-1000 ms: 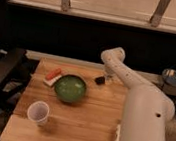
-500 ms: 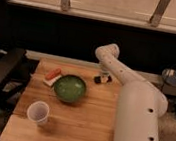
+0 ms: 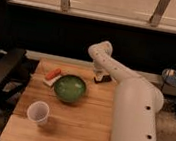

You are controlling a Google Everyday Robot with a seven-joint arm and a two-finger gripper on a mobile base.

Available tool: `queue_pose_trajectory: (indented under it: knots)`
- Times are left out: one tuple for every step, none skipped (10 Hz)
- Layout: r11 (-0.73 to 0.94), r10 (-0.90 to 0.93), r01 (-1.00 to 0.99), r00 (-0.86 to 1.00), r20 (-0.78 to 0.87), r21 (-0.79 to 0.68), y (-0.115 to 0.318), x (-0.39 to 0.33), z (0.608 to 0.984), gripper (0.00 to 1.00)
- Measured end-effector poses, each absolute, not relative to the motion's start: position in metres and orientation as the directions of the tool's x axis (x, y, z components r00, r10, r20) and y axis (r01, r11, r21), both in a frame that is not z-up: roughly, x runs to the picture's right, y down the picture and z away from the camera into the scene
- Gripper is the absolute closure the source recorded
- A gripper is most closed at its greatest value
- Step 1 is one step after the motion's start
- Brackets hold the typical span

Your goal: Push the eraser across the table

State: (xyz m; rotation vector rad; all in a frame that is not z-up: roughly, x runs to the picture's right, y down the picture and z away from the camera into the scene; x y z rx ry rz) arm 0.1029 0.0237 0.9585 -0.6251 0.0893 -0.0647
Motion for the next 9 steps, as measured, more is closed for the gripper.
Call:
queue_pose_trajectory:
  knots:
    - [0.819,-0.066,0.005,0.994,-0.086,-0.573,0.023,0.121,0.955,0.99]
    - [0.827,-0.052,-0.012,0.994,-0.099,-0.561,0.022,0.133,0.954,0.99]
    - [0.837,-0.035,-0.034,0.993,-0.114,-0.546,0.021,0.149,0.952,0.99]
    - [0.848,-0.003,-0.069,0.991,-0.135,-0.526,0.019,0.173,0.951,0.99]
    - [0.855,0.026,-0.101,0.988,-0.152,-0.509,0.017,0.193,0.95,0.99]
    - [0.86,0.053,-0.132,0.984,-0.171,-0.493,0.016,0.212,0.951,0.99]
    - [0.862,0.073,-0.155,0.98,-0.184,-0.483,0.015,0.224,0.954,0.99]
    - [0.858,0.084,-0.168,0.978,-0.189,-0.486,0.017,0.233,0.961,0.99]
    - [0.852,0.085,-0.169,0.979,-0.187,-0.495,0.021,0.238,0.969,0.99]
